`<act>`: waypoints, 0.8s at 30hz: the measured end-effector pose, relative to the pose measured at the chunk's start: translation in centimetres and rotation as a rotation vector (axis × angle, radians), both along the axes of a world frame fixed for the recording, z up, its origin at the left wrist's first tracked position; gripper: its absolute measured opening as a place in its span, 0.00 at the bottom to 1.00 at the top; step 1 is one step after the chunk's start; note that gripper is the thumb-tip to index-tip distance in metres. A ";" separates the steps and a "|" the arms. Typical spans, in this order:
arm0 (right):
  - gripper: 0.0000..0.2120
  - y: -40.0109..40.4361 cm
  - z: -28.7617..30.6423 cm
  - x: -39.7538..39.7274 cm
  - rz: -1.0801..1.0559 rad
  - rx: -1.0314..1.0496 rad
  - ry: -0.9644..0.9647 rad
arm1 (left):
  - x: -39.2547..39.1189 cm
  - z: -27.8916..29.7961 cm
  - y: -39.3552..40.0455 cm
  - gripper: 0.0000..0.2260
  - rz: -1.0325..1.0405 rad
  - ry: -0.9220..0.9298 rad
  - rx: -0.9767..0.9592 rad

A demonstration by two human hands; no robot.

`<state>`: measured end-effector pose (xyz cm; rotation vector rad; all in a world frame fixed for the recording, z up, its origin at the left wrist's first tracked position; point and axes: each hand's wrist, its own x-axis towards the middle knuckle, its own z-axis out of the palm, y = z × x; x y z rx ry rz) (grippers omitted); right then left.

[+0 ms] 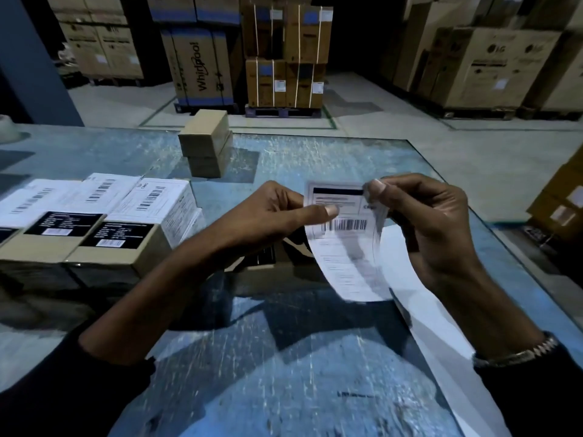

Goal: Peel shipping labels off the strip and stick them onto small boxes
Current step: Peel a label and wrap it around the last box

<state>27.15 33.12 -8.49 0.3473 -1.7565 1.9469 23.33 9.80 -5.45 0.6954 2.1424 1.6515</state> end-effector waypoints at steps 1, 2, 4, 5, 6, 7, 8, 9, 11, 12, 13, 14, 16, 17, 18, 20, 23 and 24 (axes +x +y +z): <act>0.04 0.2 0.2 0.1 0.032 -0.054 -0.005 | 0.1 0.0 0.0 0.10 -0.019 0.012 -0.006; 0.04 0.4 0.5 0.2 0.066 -0.104 -0.015 | 0.4 0.0 0.0 0.08 -0.037 0.027 -0.009; 0.05 0.9 1.0 0.4 0.116 -0.167 -0.021 | 1.1 -0.2 0.4 0.07 -0.044 0.059 -0.009; 0.04 1.2 1.2 0.4 0.123 -0.182 -0.015 | 1.7 -0.3 0.6 0.08 -0.033 0.071 0.001; 0.04 1.4 1.4 0.5 0.119 -0.194 -0.015 | 2.3 -0.5 0.6 0.08 -0.015 0.074 0.026; 0.02 1.6 1.5 0.6 0.112 -0.210 -0.018 | 3.1 -0.8 0.7 0.08 0.003 0.056 0.069; 0.03 1.7 1.5 0.5 0.105 -0.233 -0.023 | 4.0 -1.1 0.6 0.08 0.027 0.018 0.125; 0.04 1.9 1.4 0.5 0.102 -0.251 -0.026 | 5.0 -1.5 0.3 0.07 0.065 -0.028 0.183; 0.03 1.4 1.1 0.3 0.117 -0.243 -0.044 | 6.9 -2.7 -0.4 0.07 0.177 -0.095 0.274; 0.03 0.9 0.9 0.3 0.126 -0.209 -0.062 | 7.9 -3.4 -0.8 0.06 0.234 -0.118 0.296; 0.05 0.6 0.5 0.1 0.122 -0.155 -0.085 | 8.9 -4.1 -1.1 0.07 0.281 -0.140 0.306; 0.06 0.1 0.1 0.1 0.120 -0.108 -0.115 | 9.7 -4.7 -1.4 0.08 0.320 -0.161 0.311; 0.04 -0.6 -0.5 -0.2 0.105 -0.023 -0.152 | 10.4 -5.7 -1.9 0.10 0.384 -0.195 0.317; 0.04 -0.8 -0.9 -0.4 0.101 0.016 -0.170 | 10.4 -6.0 -2.2 0.13 0.412 -0.209 0.312; 0.04 -1.0 -1.1 -0.7 0.096 0.044 -0.201 | 10.3 -6.3 -2.3 0.15 0.438 -0.217 0.308; 0.05 -1.2 -1.4 -1.1 0.087 0.083 -0.265 | 10.2 -6.5 -2.3 0.17 0.501 -0.226 0.312; 0.05 -1.4 -1.8 -1.8 0.054 0.112 -0.328 | 10.3 -6.5 -1.9 0.17 0.538 -0.229 0.353; 0.05 -1.5 -1.9 -1.9 0.041 0.118 -0.344 | 10.4 -6.5 -1.7 0.16 0.539 -0.242 0.369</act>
